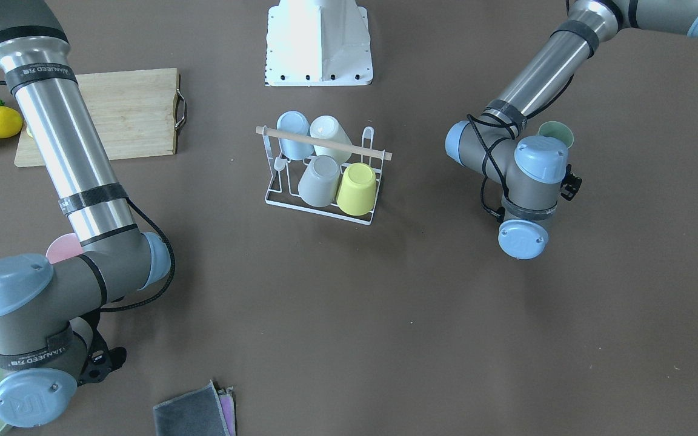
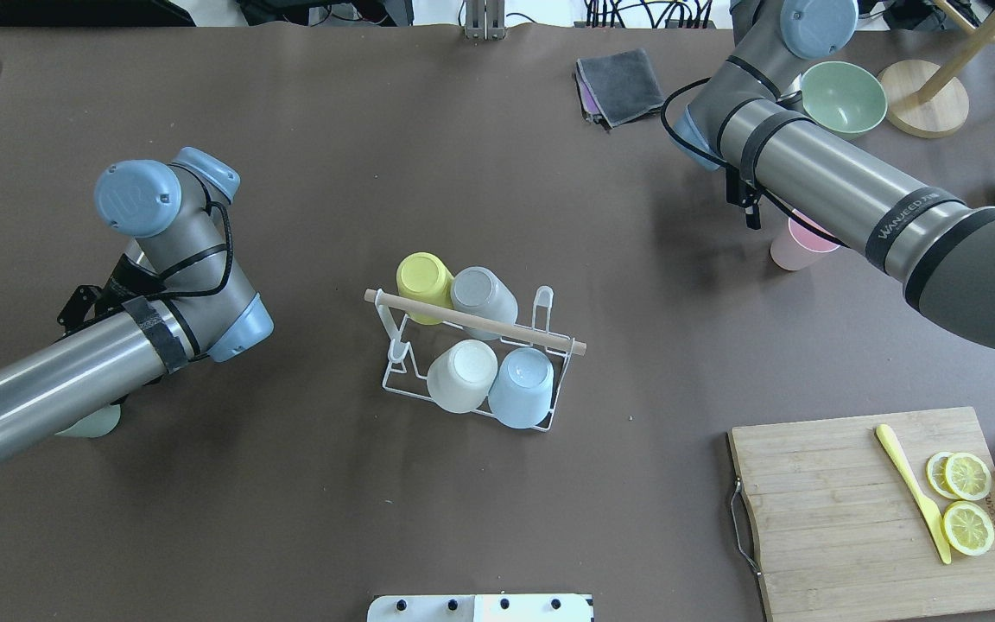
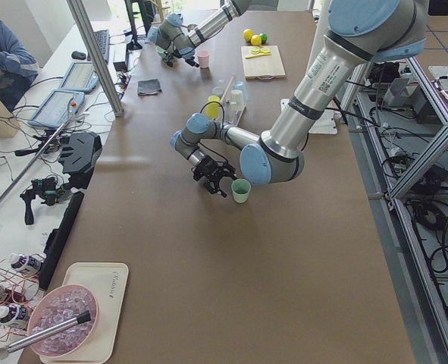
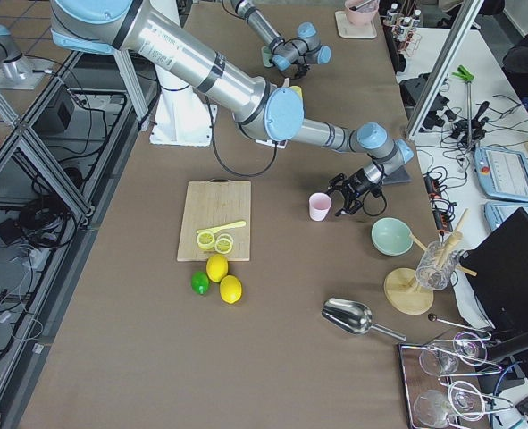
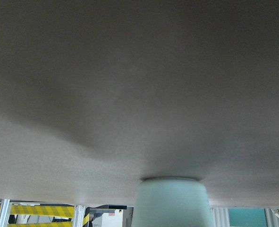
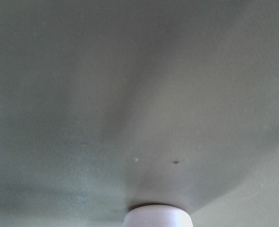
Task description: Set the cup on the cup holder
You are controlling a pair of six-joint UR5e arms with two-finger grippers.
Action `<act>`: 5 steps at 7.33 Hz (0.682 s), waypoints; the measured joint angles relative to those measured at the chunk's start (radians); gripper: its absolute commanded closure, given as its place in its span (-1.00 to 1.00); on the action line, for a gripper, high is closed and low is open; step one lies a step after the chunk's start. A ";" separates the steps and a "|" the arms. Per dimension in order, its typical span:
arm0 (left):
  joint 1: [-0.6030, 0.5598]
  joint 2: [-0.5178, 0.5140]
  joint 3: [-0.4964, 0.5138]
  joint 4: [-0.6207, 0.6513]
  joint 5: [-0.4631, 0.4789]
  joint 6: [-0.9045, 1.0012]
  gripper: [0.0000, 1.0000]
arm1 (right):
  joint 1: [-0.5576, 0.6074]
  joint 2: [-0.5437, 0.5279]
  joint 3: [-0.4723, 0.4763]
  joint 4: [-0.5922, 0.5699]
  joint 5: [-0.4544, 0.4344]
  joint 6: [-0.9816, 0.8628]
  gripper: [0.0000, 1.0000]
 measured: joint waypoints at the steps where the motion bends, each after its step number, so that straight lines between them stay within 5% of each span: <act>1: 0.002 -0.001 -0.005 0.023 0.006 0.001 -0.91 | -0.003 0.002 -0.007 0.000 -0.010 -0.001 -1.00; 5: 0.027 0.009 -0.020 0.052 0.011 -0.001 -0.87 | -0.009 0.013 -0.031 0.000 -0.044 -0.002 -1.00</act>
